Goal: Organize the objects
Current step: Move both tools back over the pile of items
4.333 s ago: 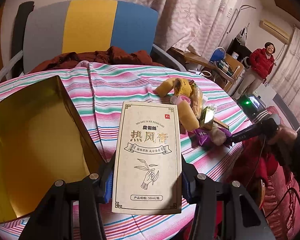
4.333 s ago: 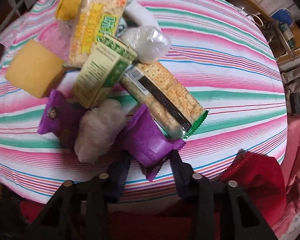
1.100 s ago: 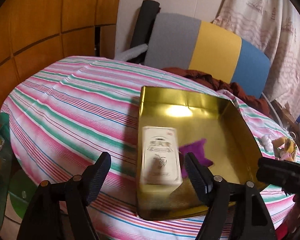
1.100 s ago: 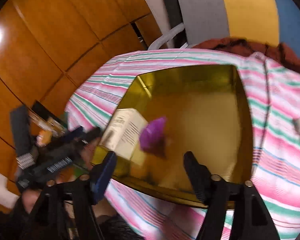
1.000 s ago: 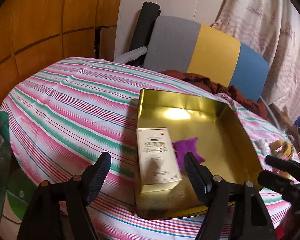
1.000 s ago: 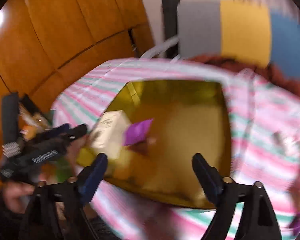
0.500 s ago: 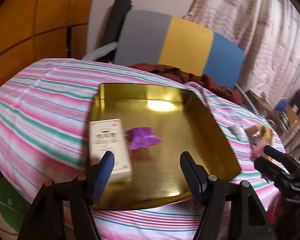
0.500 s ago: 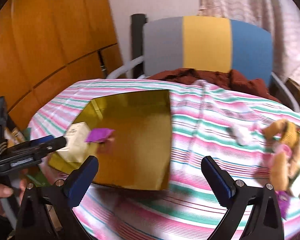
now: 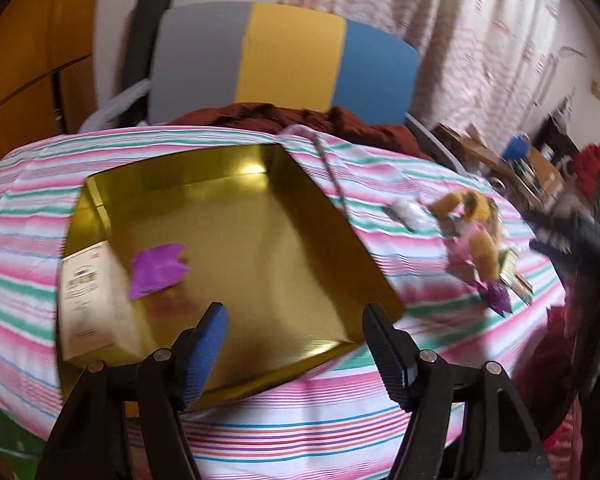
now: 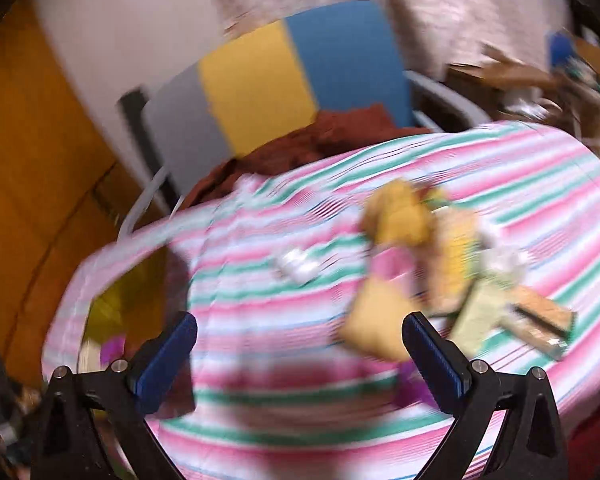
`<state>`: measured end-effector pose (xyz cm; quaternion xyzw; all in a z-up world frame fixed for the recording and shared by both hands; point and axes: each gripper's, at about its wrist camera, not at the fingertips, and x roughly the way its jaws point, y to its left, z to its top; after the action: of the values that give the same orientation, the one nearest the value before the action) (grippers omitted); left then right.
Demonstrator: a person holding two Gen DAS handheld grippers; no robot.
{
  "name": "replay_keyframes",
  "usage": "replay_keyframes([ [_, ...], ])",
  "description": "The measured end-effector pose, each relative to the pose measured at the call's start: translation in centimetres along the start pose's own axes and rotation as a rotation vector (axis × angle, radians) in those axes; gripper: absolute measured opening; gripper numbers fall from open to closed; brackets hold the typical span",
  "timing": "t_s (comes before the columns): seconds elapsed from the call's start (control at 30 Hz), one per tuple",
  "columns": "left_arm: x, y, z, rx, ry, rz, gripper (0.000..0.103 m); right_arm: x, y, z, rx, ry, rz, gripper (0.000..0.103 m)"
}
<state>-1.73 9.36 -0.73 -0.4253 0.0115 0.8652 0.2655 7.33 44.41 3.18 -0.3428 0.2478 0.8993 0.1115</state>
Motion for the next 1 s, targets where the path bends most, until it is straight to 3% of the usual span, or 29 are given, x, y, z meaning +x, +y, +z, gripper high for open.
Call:
replay_keyframes([
  [0.17, 0.7, -4.3, 1.3, 0.083, -0.003, -0.080, 0.070, -1.2, -7.7, 2.0, 0.196, -0.116, -0.047, 0.103],
  [0.27, 1.6, -7.0, 2.1, 0.126, 0.014, -0.149, 0.070, -0.4, -11.3, 1.3, 0.337, -0.106, -0.048, 0.103],
  [0.33, 3.0, -8.9, 2.7, 0.142, 0.045, -0.180, 0.070, -0.3, -12.8, 1.2, 0.431, -0.108, 0.012, 0.103],
  [0.57, 7.5, -15.3, 3.6, 0.205, 0.143, -0.286, 0.070, 0.2, -12.9, 1.3, 0.447, -0.090, 0.106, 0.103],
  [0.73, 10.1, -18.6, 4.7, 0.187, 0.176, -0.363, 0.070, 0.1, -12.9, 0.9, 0.465, -0.100, 0.157, 0.103],
  [1.0, 14.7, -22.4, 5.9, 0.195, 0.228, -0.379, 0.070, 0.5, -12.4, 0.9, 0.454, -0.092, 0.194, 0.103],
])
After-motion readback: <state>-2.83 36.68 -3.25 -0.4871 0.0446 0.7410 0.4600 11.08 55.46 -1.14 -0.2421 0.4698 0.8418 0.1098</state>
